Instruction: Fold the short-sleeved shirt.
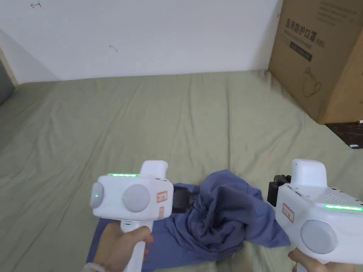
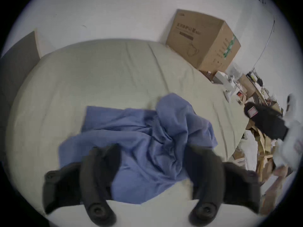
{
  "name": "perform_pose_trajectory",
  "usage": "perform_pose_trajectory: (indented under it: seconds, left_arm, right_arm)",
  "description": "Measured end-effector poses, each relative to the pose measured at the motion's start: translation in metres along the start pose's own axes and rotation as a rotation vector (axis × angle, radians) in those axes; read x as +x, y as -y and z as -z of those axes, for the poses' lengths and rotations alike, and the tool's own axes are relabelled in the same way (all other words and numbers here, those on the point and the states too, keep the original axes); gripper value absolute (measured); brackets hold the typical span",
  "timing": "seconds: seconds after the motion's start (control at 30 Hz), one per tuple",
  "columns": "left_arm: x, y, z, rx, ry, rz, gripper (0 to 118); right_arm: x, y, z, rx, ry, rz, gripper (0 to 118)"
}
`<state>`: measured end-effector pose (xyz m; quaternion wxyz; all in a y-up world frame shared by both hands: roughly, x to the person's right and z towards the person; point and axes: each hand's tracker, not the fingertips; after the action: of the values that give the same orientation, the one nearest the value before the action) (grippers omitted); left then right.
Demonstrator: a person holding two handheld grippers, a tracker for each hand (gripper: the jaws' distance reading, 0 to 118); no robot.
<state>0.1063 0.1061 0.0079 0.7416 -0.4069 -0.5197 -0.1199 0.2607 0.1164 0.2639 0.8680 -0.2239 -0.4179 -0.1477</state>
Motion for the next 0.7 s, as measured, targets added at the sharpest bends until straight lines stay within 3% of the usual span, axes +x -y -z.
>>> perform_pose_trajectory:
  seconds: [0.07,0.1,0.43,0.47,0.57,0.6,0.7]
  left_arm:
    - [-0.017,0.007,-0.014,0.005,-0.025,-0.023,20]
    - [-0.027,0.013,-0.018,0.012,-0.063,-0.046,0]
    - [-0.098,0.105,-0.052,-0.051,-0.184,-0.216,0]
    - [-0.103,0.110,-0.057,-0.026,-0.194,-0.250,13]
    - [-0.108,0.118,-0.065,-0.007,-0.173,-0.322,88]
    - [-0.108,0.119,-0.066,-0.020,-0.180,-0.338,93]
    - [-0.110,0.131,-0.060,-0.040,-0.230,-0.328,91]
  right_arm:
    - [-0.003,0.003,0.001,-0.009,-0.007,-0.004,0]
    - [-0.005,0.005,0.001,-0.015,-0.011,-0.005,0]
    - [-0.030,0.021,0.011,-0.072,-0.058,-0.028,0]
    - [-0.034,0.021,0.012,-0.074,-0.066,-0.033,0]
    - [-0.046,0.021,0.013,-0.077,-0.083,-0.063,0]
    - [-0.049,0.021,0.014,-0.080,-0.089,-0.068,0]
    - [-0.056,0.021,0.015,-0.081,-0.107,-0.072,0]
